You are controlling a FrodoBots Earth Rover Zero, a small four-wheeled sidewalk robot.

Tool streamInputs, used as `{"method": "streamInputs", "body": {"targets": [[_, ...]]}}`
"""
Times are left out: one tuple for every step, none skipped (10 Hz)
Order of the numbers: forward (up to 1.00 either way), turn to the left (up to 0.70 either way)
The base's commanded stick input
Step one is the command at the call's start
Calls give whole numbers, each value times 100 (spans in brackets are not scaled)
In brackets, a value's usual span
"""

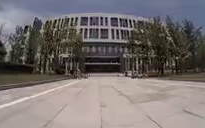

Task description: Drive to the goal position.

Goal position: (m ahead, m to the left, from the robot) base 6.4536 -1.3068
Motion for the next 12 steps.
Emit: {"method": "streamInputs", "body": {"targets": [[50, -49], [50, -49], [50, -49], [50, -49], [50, -49], [50, -49], [50, -49], [50, -49], [50, -49], [50, -49], [50, -49], [50, -49]]}}
